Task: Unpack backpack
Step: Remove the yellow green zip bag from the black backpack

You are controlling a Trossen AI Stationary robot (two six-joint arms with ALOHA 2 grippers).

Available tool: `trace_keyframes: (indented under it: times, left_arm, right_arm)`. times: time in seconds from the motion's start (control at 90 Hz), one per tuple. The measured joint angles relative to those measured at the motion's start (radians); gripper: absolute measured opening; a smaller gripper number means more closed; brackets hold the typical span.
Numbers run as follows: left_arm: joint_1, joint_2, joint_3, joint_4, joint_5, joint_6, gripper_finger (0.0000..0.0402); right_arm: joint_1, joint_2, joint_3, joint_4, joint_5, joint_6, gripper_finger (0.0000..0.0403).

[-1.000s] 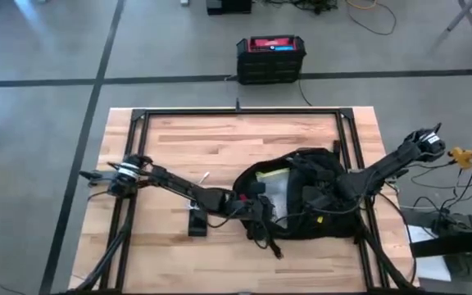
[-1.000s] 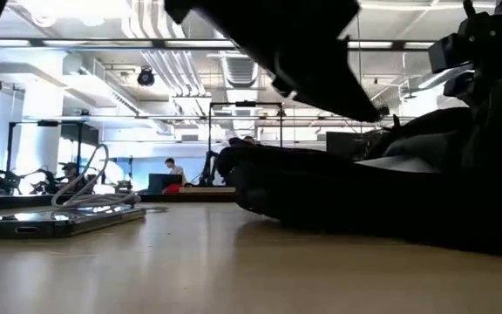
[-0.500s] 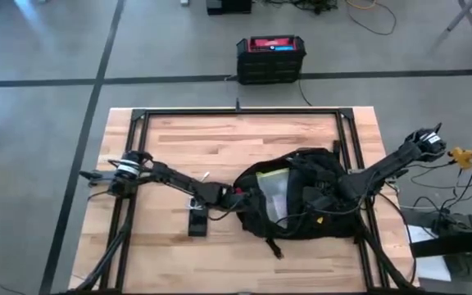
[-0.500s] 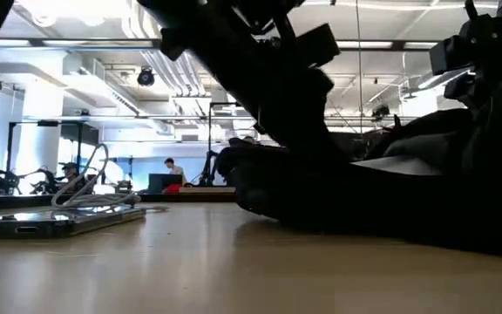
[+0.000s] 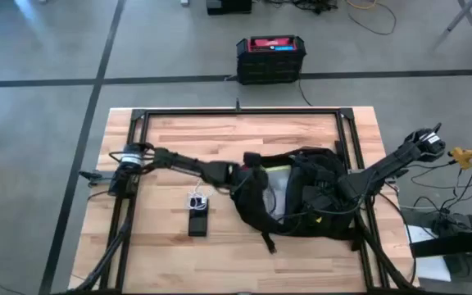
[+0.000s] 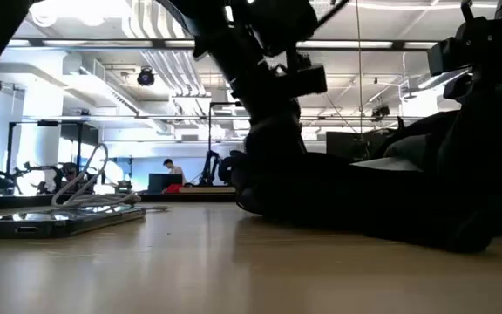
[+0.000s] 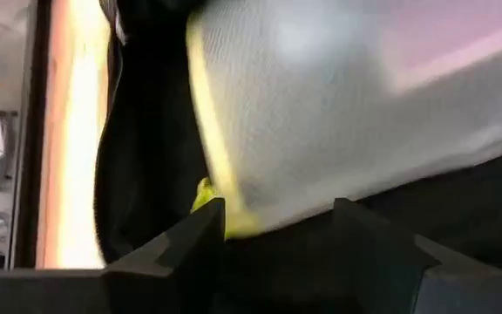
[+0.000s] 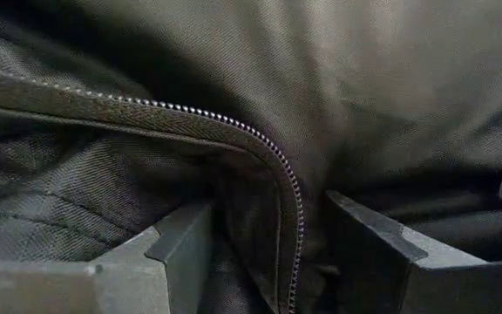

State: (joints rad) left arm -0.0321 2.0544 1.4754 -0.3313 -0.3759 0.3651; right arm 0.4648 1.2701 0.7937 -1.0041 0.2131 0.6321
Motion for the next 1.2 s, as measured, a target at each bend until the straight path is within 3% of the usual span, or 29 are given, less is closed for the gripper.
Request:
trace_keyframes:
  times: [0.167, 0.3, 0.578, 0.811, 1.0, 1.2]
  left_arm:
    - [0.02, -0.001, 0.049, -0.015, -0.003, 0.138, 0.0207]
    - [0.022, 0.017, 0.138, -0.12, 0.0, 0.256, 0.0207]
    - [0.032, 0.165, 0.335, -0.302, 0.09, 0.401, 0.0192]
    - [0.078, 0.279, 0.459, -0.41, 0.114, 0.346, 0.018]
    - [0.085, 0.29, 0.542, -0.62, 0.108, 0.297, 0.0175]
    - [0.106, 0.28, 0.642, -0.698, 0.118, 0.296, 0.0169]
  right_arm:
    - [0.0, 0.0, 0.0, 0.01, -0.001, 0.0, 0.0199]
    - [0.0, 0.001, 0.0, 0.014, -0.002, -0.001, 0.0199]
    - [0.0, 0.001, 0.0, 0.027, -0.004, 0.004, 0.0199]
    - [-0.001, 0.001, 0.0, 0.053, -0.02, 0.023, 0.0199]
    - [-0.001, 0.001, 0.0, 0.055, -0.025, 0.022, 0.0199]
    - [0.0, 0.001, 0.0, 0.054, -0.041, 0.029, 0.0199]
